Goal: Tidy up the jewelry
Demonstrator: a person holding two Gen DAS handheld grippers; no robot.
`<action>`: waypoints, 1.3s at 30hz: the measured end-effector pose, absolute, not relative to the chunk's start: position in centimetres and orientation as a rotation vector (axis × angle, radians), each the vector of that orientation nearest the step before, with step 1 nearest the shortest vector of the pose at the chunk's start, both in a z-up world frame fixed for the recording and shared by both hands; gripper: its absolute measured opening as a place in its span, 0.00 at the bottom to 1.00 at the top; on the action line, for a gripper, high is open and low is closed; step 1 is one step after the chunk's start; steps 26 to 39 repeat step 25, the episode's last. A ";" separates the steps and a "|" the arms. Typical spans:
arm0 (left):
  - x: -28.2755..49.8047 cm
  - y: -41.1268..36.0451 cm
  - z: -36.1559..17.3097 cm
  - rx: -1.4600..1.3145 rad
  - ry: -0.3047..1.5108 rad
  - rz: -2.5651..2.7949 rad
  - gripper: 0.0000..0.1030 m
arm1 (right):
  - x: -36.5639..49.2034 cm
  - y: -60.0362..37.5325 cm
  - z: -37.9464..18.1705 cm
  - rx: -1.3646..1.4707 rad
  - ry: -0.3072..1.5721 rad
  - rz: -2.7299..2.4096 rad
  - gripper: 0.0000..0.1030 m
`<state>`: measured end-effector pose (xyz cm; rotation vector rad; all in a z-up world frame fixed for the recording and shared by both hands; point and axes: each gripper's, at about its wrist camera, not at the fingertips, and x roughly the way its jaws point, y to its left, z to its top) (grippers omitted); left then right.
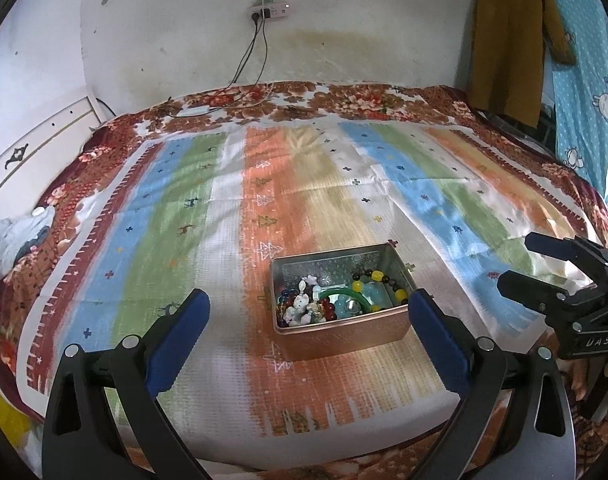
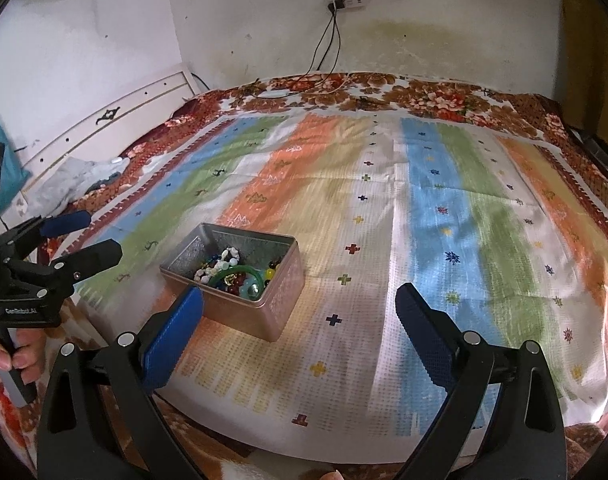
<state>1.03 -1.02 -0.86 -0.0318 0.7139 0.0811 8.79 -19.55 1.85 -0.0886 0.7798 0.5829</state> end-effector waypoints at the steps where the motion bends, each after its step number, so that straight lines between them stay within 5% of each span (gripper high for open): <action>1: 1.0 -1.1 -0.9 -0.031 0.714 0.080 0.95 | 8.7 -19.5 1.8 -0.091 0.781 0.588 0.95; 39: 1.3 -1.2 -0.9 -0.050 0.724 0.064 0.95 | 8.4 -18.8 1.5 -0.121 0.789 0.611 0.95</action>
